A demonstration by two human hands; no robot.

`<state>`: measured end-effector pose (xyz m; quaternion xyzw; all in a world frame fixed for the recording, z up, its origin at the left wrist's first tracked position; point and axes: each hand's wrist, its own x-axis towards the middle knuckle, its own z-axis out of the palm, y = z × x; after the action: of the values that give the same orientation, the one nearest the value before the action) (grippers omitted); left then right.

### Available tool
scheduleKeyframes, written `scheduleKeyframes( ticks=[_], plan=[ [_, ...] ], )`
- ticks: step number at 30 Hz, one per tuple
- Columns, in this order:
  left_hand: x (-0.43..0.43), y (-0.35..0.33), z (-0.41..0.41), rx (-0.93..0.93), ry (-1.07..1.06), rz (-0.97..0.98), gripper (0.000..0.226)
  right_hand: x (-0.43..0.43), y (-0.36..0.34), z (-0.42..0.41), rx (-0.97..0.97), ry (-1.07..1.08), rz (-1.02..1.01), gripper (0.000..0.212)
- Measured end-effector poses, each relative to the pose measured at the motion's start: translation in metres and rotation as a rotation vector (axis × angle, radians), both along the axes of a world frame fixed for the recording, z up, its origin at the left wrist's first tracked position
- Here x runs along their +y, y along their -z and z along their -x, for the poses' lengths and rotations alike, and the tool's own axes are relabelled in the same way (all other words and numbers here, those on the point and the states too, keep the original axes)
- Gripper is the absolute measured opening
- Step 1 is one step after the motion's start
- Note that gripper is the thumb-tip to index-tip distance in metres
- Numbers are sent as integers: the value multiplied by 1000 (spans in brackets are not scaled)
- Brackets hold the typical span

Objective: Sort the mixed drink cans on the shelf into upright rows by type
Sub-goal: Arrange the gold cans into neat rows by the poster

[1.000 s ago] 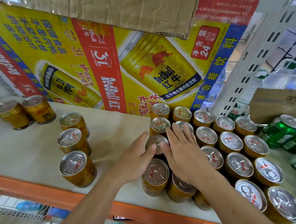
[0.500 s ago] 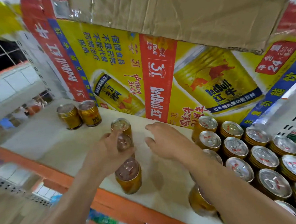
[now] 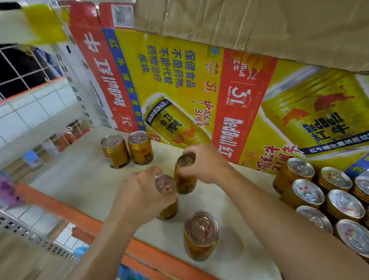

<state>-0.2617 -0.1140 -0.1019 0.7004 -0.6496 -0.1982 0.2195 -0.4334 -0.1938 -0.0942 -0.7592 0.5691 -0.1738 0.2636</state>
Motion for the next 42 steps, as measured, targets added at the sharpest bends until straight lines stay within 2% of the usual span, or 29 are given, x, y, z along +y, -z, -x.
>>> scheduleKeyframes(
  ticks=[5,8,11,15,23,34,39,42],
  plan=[
    [-9,4,12,17,73,38,41,-4,-11,35,124,124,65,47],
    [-20,2,32,13,147,52,41,-3,-20,67,211,205,71,39],
    [-33,-1,56,-21,239,60,46,2,-28,98,217,276,52,31],
    [-45,-4,86,-61,335,53,50,7,-27,126,343,373,49,38],
    [-54,4,119,-105,510,-3,62,7,-18,146,401,446,49,44],
    [-51,1,136,-114,544,-12,54,12,-11,152,495,363,103,50],
    [-52,-3,153,-107,552,-44,40,28,-16,166,423,320,106,43],
    [-56,-10,167,-99,576,-75,42,39,-19,182,429,324,82,33]
  ],
)
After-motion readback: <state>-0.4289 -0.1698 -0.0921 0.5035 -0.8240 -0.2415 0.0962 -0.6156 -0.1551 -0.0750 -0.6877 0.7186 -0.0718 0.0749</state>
